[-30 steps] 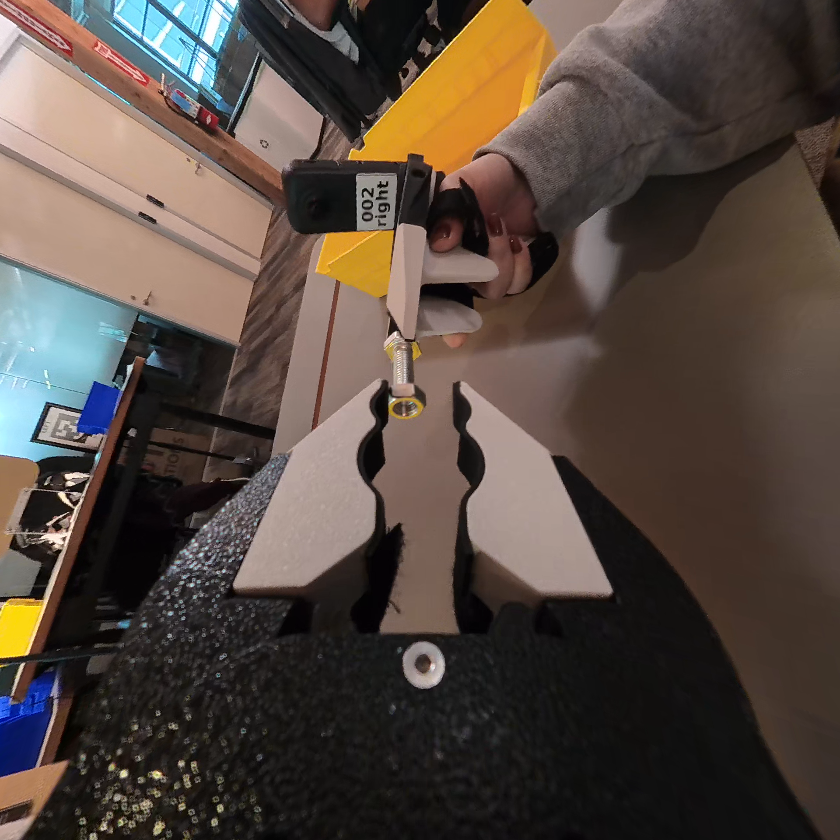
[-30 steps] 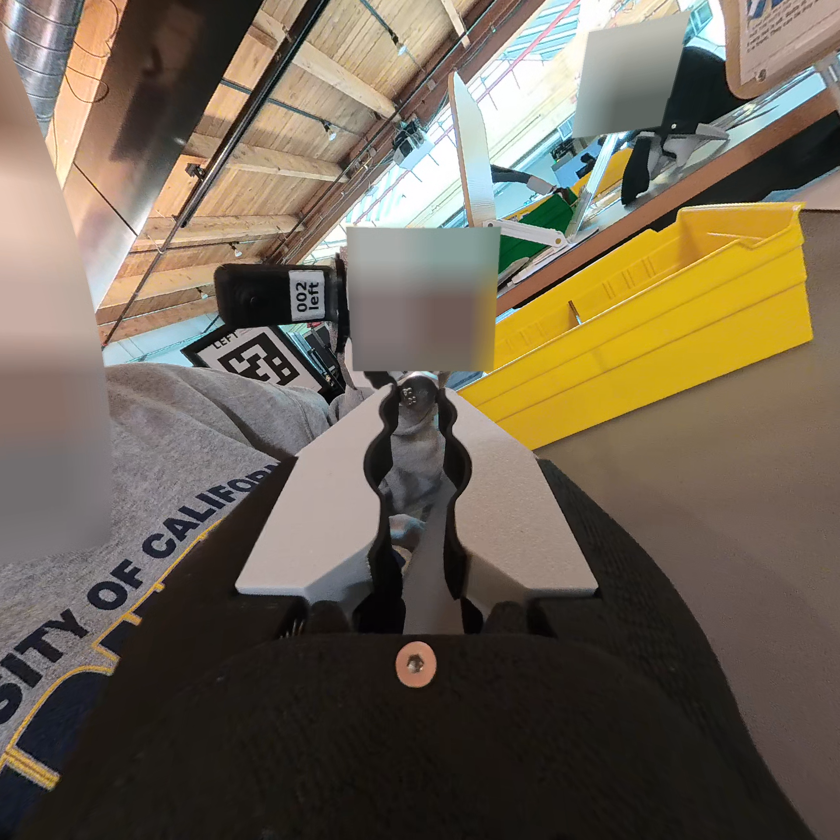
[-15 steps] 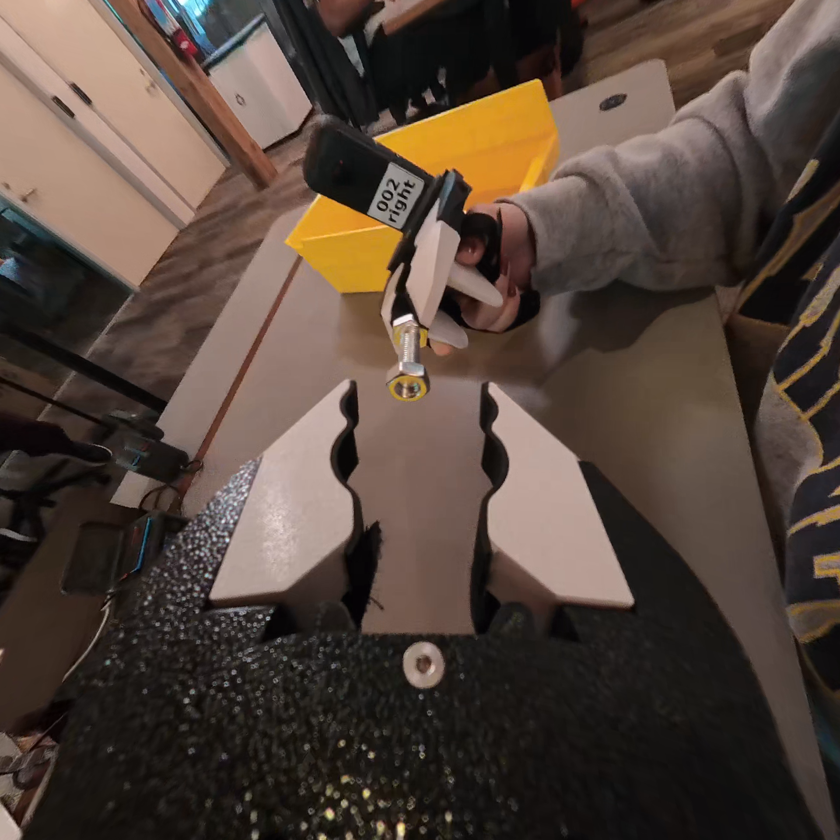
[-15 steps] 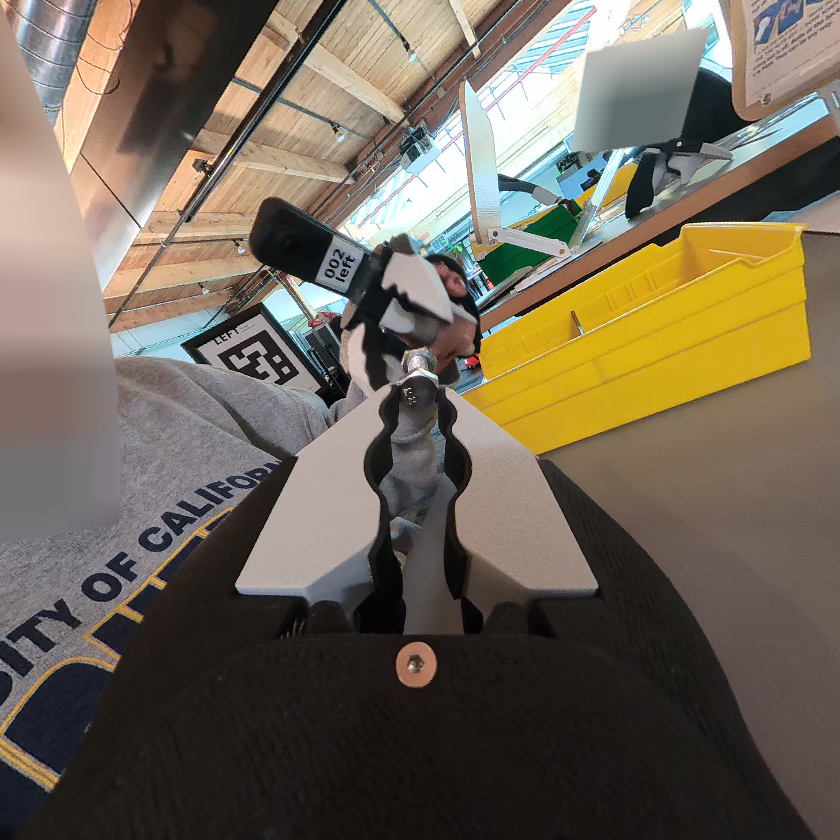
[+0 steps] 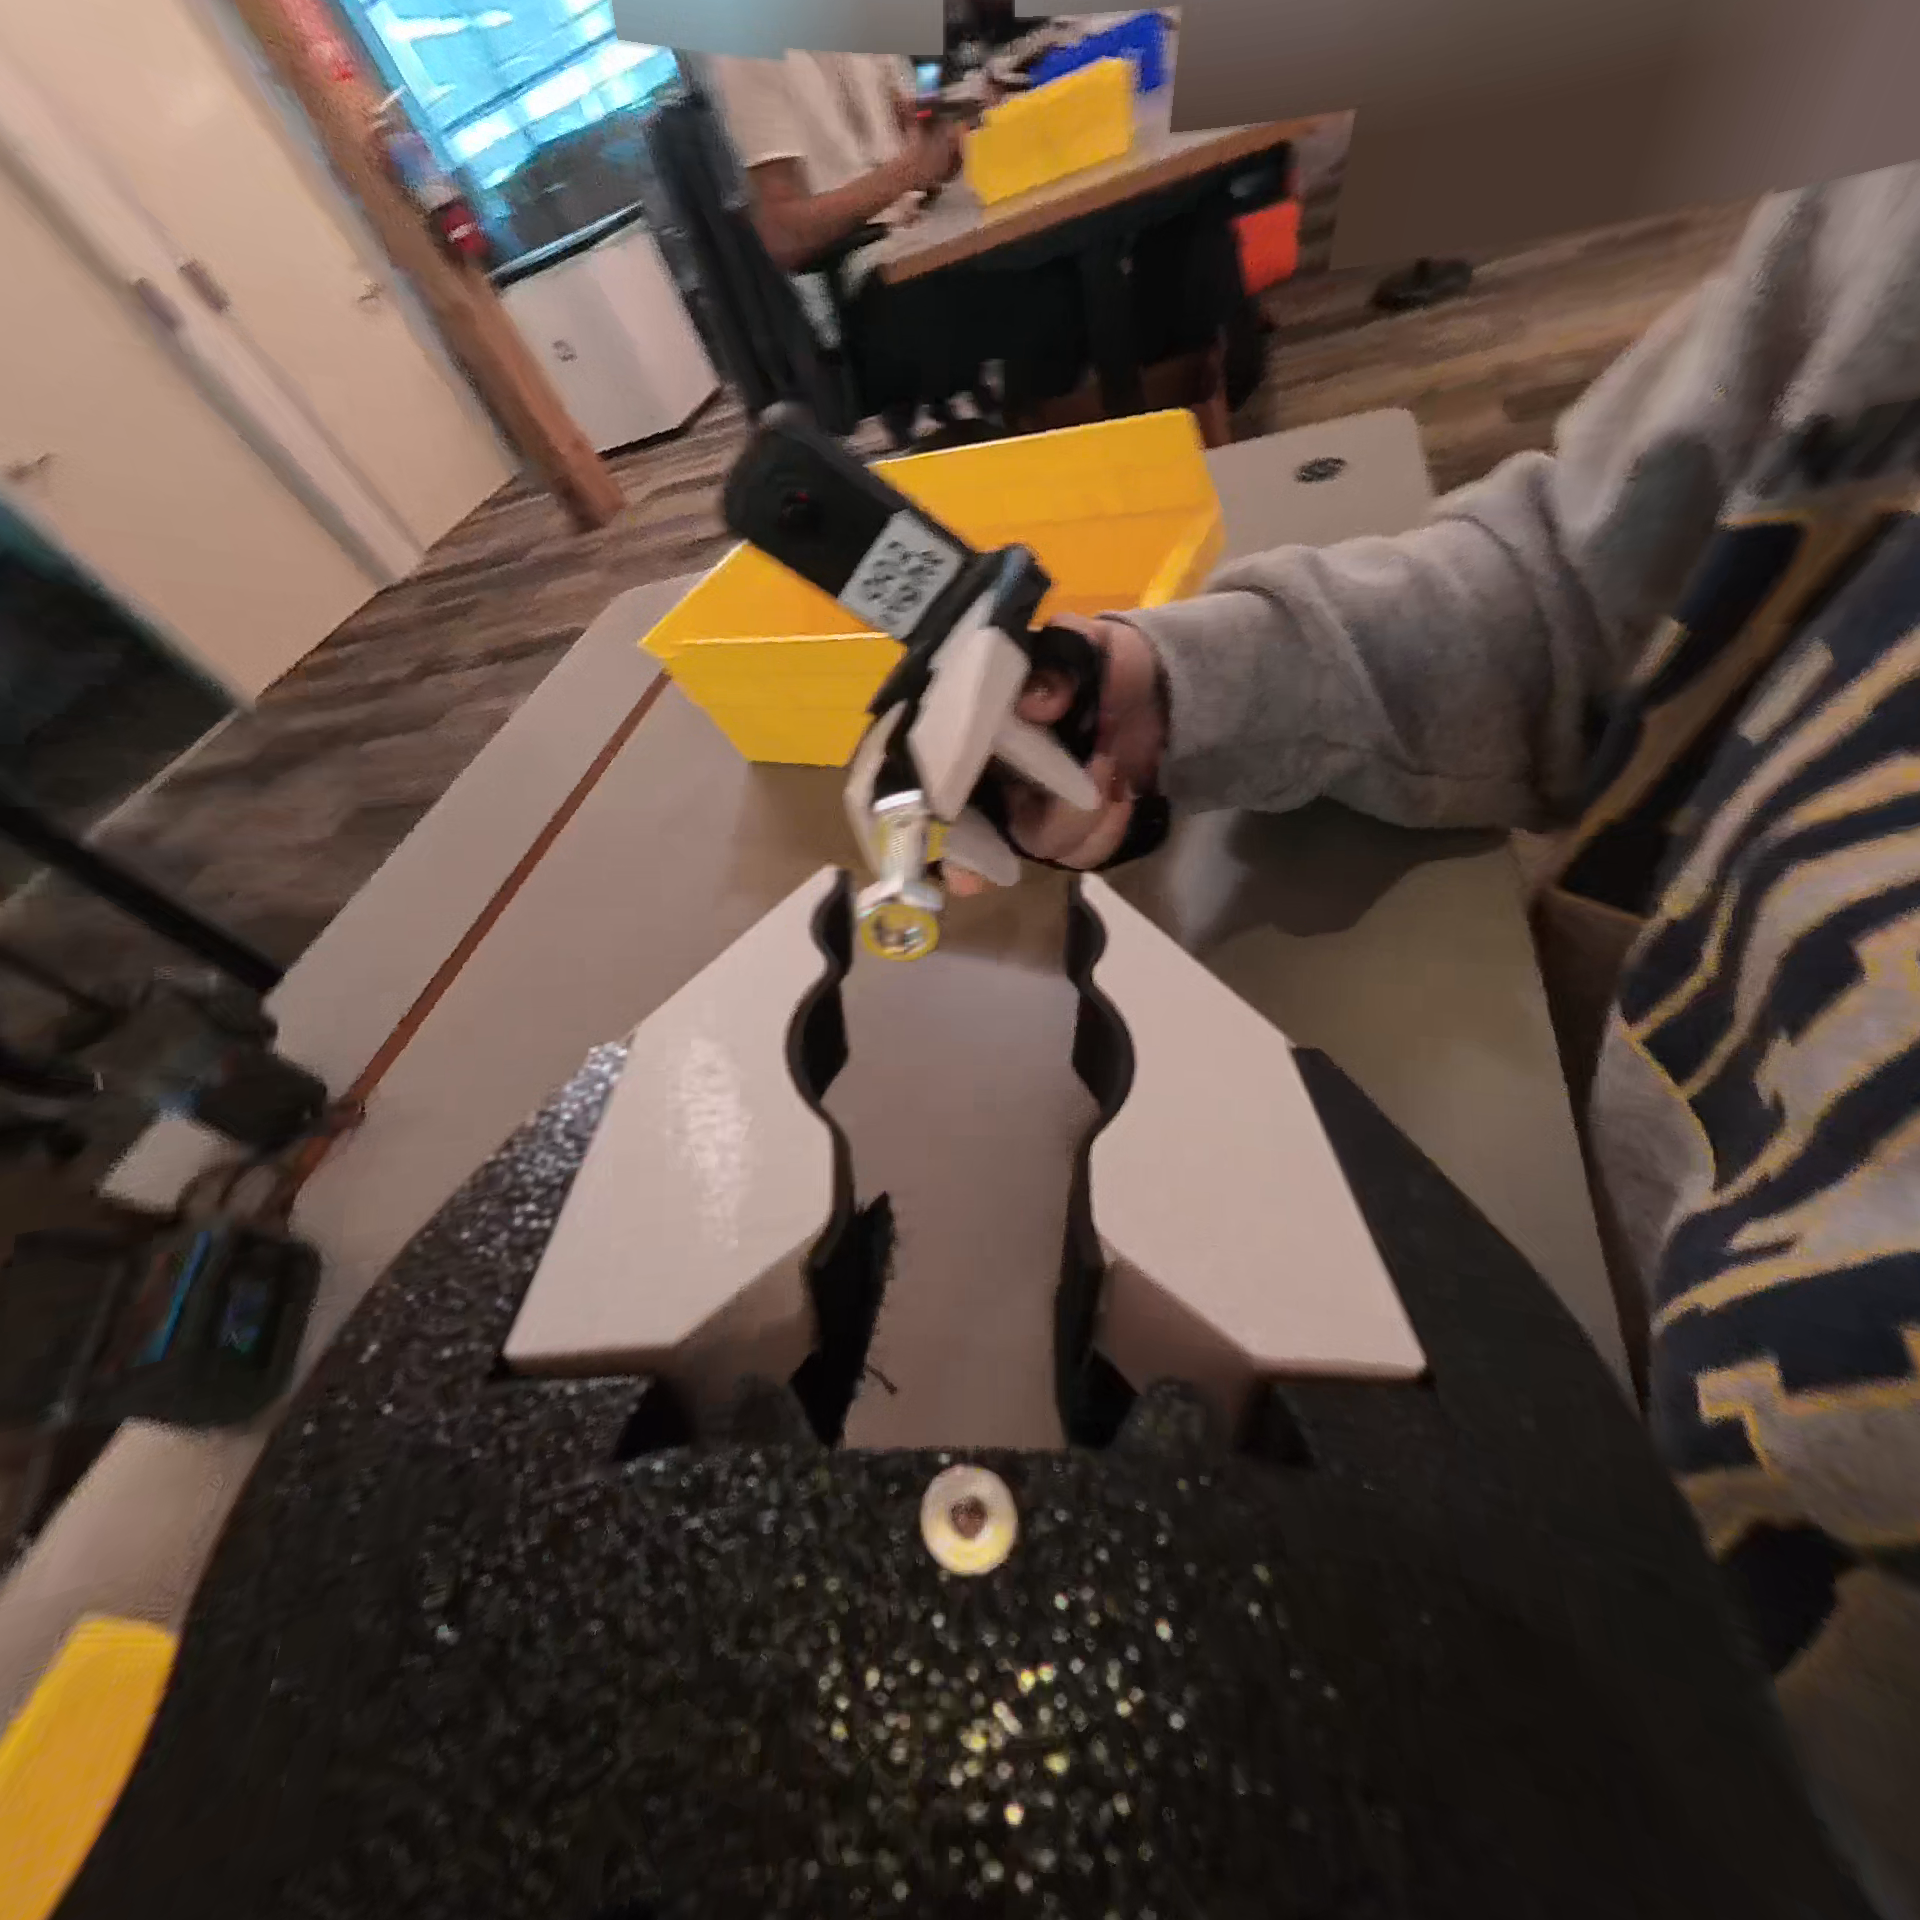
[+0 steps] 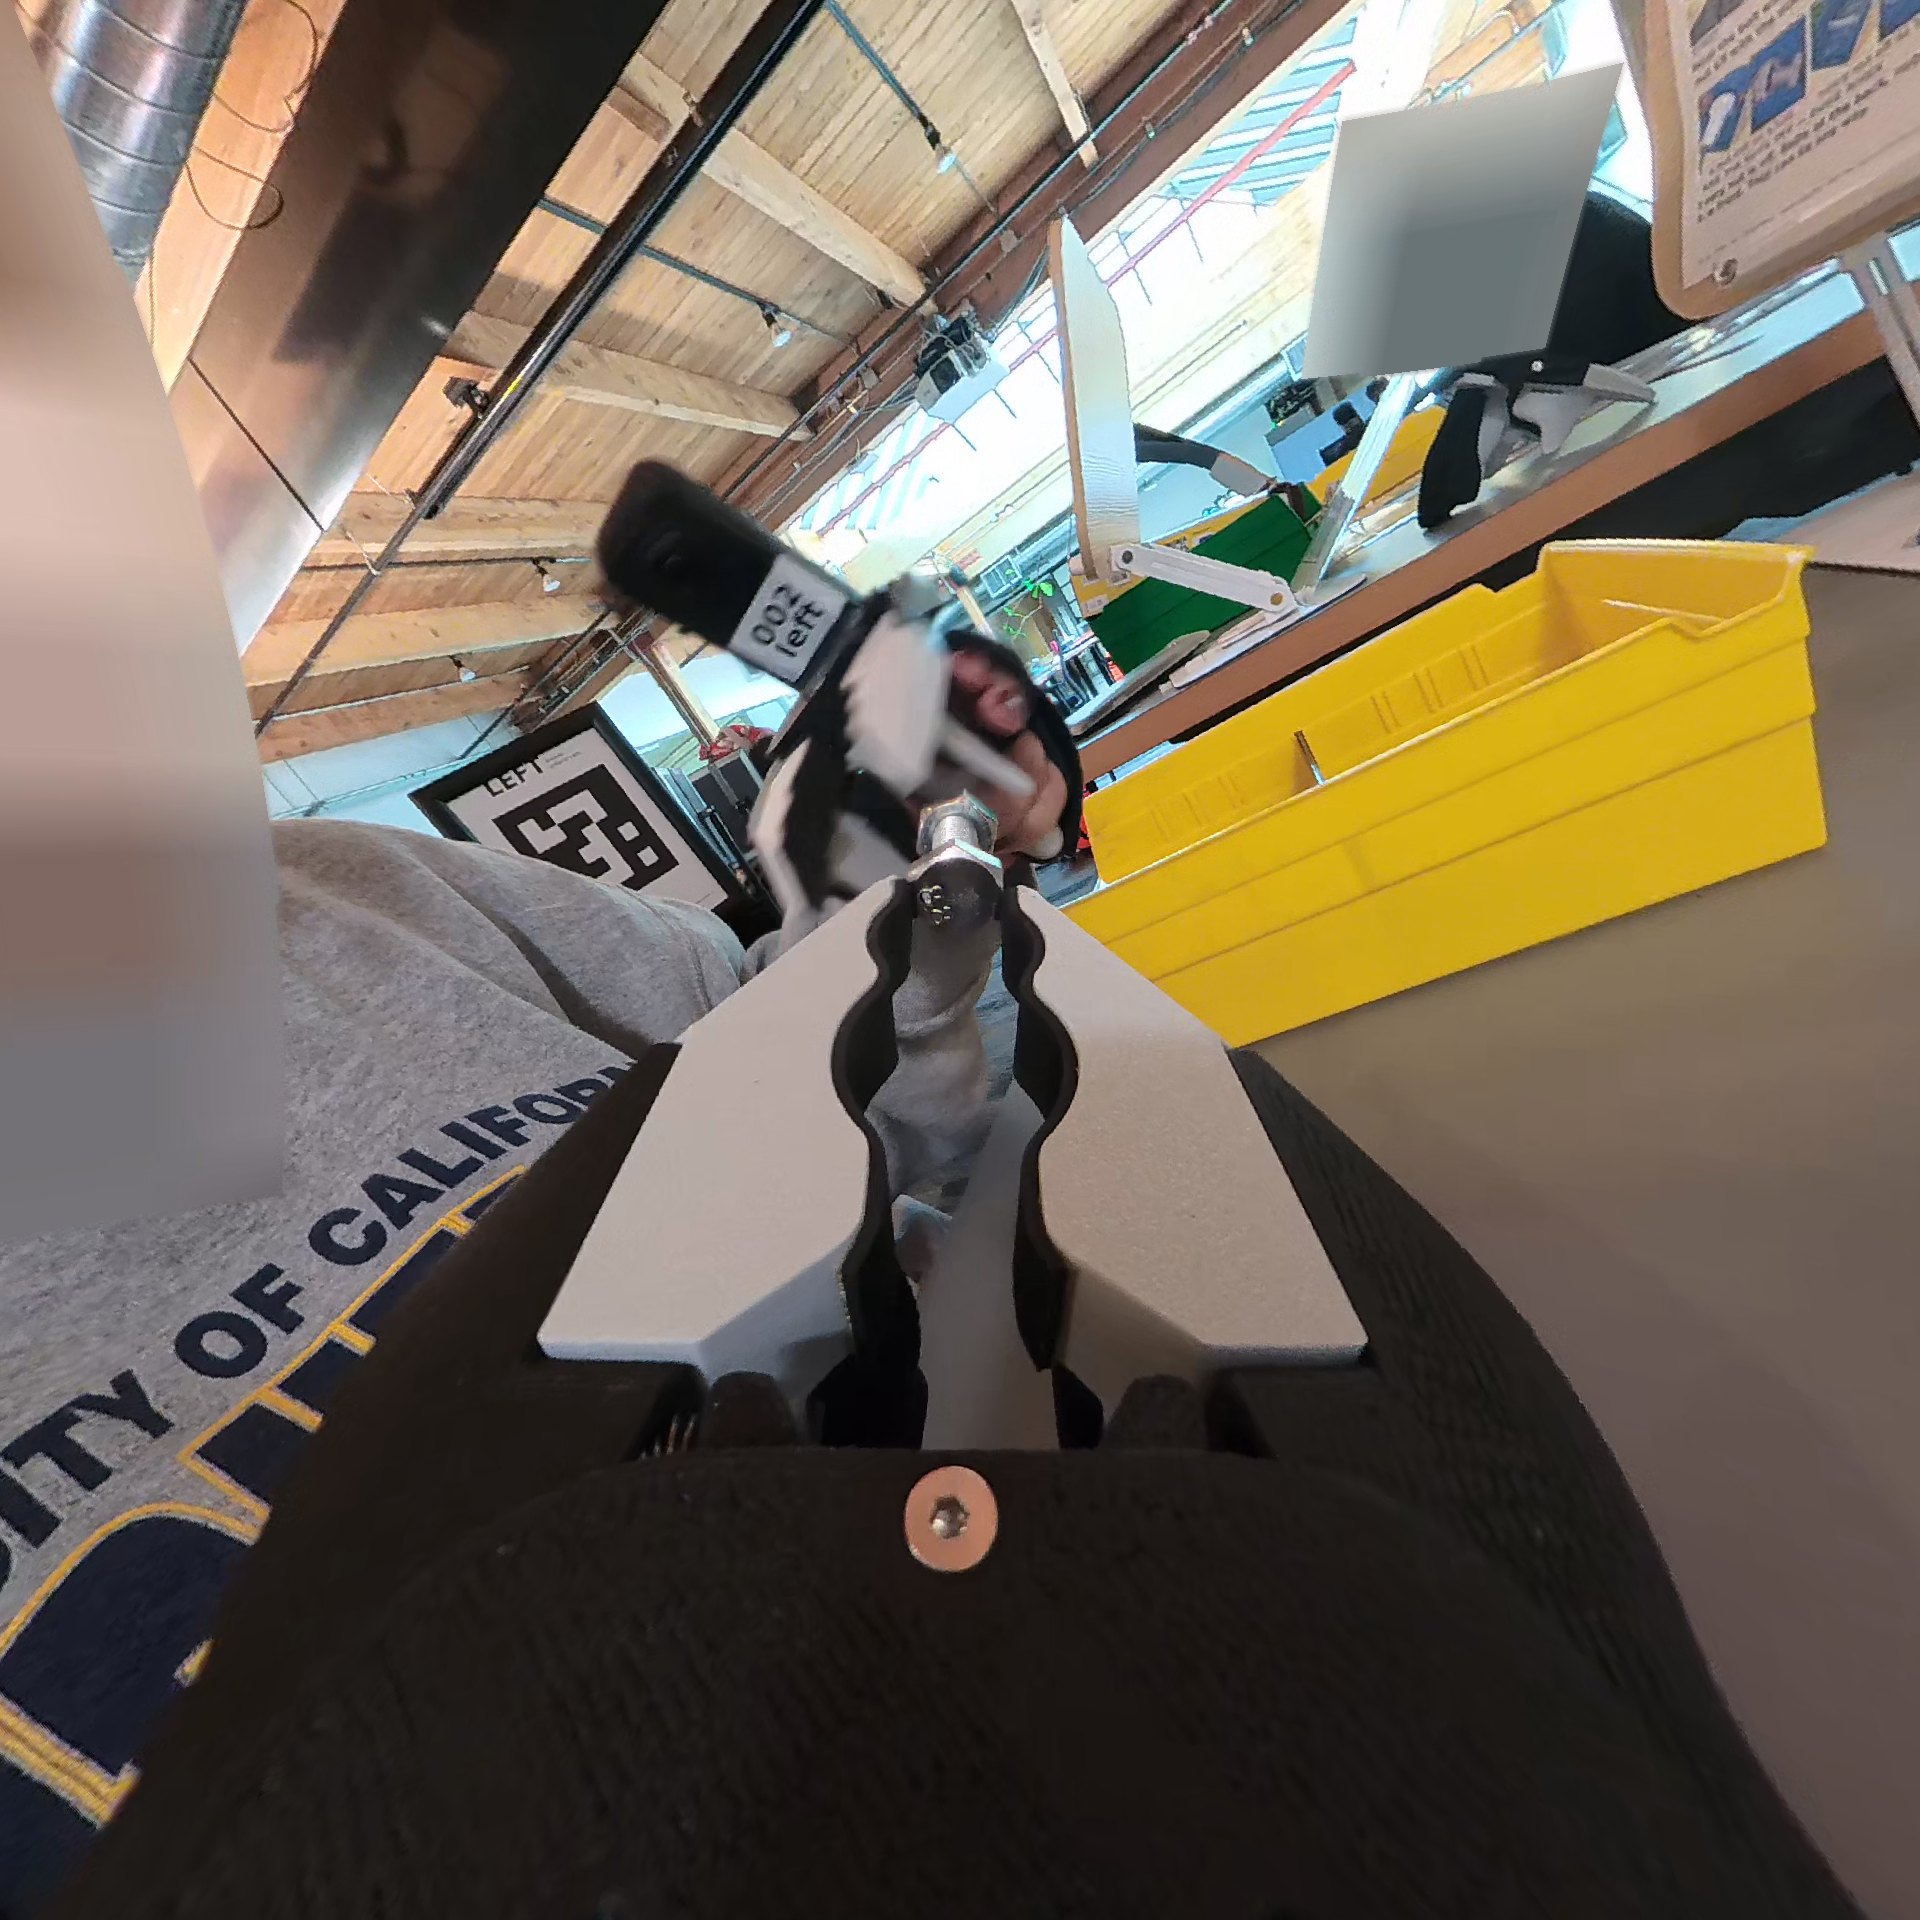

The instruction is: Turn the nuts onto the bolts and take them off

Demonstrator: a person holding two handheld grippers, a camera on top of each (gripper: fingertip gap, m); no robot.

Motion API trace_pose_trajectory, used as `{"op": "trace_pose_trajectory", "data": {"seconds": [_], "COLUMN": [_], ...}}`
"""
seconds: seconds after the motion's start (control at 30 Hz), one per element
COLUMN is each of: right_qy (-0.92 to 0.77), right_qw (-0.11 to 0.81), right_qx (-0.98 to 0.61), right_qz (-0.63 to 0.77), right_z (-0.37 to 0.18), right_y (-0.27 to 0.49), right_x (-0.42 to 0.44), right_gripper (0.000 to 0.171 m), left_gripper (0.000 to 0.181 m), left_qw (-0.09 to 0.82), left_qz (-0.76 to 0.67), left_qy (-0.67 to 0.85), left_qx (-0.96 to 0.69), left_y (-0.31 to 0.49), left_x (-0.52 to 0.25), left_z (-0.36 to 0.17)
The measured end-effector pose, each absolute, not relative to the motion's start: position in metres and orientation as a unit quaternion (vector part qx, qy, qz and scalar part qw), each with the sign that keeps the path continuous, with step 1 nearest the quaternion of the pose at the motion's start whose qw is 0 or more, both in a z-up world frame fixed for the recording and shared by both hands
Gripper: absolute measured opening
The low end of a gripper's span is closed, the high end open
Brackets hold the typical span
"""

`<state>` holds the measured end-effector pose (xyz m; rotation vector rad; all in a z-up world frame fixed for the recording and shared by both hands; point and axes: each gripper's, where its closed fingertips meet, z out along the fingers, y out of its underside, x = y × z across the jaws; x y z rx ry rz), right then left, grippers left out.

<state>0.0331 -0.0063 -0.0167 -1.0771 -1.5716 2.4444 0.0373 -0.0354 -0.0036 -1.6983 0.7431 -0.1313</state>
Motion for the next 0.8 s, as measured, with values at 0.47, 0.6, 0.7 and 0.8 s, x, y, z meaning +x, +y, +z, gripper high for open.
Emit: {"op": "trace_pose_trajectory", "data": {"seconds": [0.47, 0.6, 0.7, 0.8], "right_qy": [-0.521, -0.528, -0.528, -0.523], "right_qw": [0.047, 0.047, 0.049, 0.059], "right_qx": [-0.336, -0.338, -0.337, -0.334], "right_qz": [0.783, 0.778, 0.778, 0.782], "right_z": [-0.017, -0.02, -0.021, -0.017], "right_y": [-0.009, -0.011, -0.011, -0.008], "right_x": [0.034, 0.033, 0.033, 0.033], "right_gripper": [0.015, 0.015, 0.015, 0.015], "left_gripper": [0.069, 0.069, 0.073, 0.077], "left_qw": [0.519, 0.542, 0.565, 0.533], "left_qz": [-0.259, -0.259, -0.242, -0.19], "left_qy": [0.214, 0.229, 0.223, 0.168], "left_qx": [-0.786, -0.766, -0.757, -0.807], "left_y": [-0.031, -0.033, -0.033, -0.028], "left_x": [0.055, 0.058, 0.054, 0.032], "left_z": [-0.02, -0.007, 0.001, -0.021]}}
